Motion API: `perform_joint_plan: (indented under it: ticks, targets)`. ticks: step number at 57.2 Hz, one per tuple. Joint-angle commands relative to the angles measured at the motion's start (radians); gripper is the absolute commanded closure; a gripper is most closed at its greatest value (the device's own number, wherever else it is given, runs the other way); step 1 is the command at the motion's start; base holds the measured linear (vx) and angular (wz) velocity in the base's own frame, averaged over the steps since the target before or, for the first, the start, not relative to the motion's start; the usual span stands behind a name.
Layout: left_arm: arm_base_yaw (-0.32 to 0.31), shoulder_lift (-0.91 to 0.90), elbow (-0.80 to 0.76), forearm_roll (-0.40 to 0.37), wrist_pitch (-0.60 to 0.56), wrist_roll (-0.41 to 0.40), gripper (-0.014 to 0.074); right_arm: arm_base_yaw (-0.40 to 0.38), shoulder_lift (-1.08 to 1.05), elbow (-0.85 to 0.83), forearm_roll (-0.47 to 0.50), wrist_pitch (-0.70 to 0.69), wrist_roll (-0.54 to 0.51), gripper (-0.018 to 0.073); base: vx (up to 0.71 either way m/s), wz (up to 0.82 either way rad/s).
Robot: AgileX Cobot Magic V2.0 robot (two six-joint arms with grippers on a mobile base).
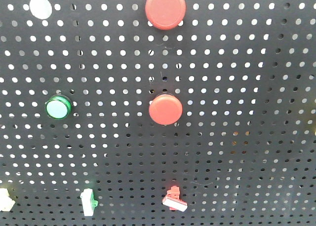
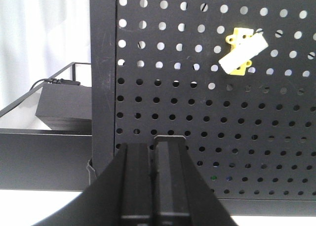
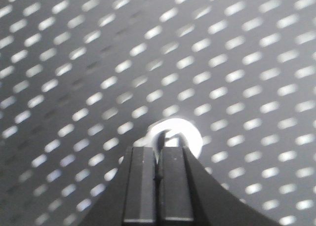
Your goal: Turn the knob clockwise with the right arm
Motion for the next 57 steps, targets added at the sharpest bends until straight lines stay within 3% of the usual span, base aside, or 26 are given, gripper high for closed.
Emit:
perform_joint_plan:
  ticks: [1, 14, 24, 47, 57]
  targets:
    - [0.002, 0.000, 0.013, -0.008, -0.082, -0.010, 0.0603, 0.001, 0.004, -0.027, 0.008, -0.105, 0.008, 0.0472, 0.00, 0.00]
    - [0.002, 0.000, 0.013, -0.008, -0.082, -0.010, 0.0603, -0.001, 0.028, -0.027, 0.001, -0.110, 0.051, 0.0355, 0.00, 0.00]
    - [0.002, 0.000, 0.013, -0.008, -0.082, -0.010, 0.0603, -0.001, 0.056, -0.026, 0.001, -0.144, 0.051, 0.0333, 0.00, 0.00]
    - [0.002, 0.000, 0.013, -0.008, -0.082, -0.010, 0.0603, -0.001, 0.100, -0.026, -0.002, -0.161, 0.090, 0.0335, 0.00, 0.00]
    - [0.002, 0.000, 0.013, -0.008, -0.082, -0.010, 0.0603, -0.001, 0.117, -0.026, -0.002, -0.158, 0.168, 0.0459, 0.00, 0.00]
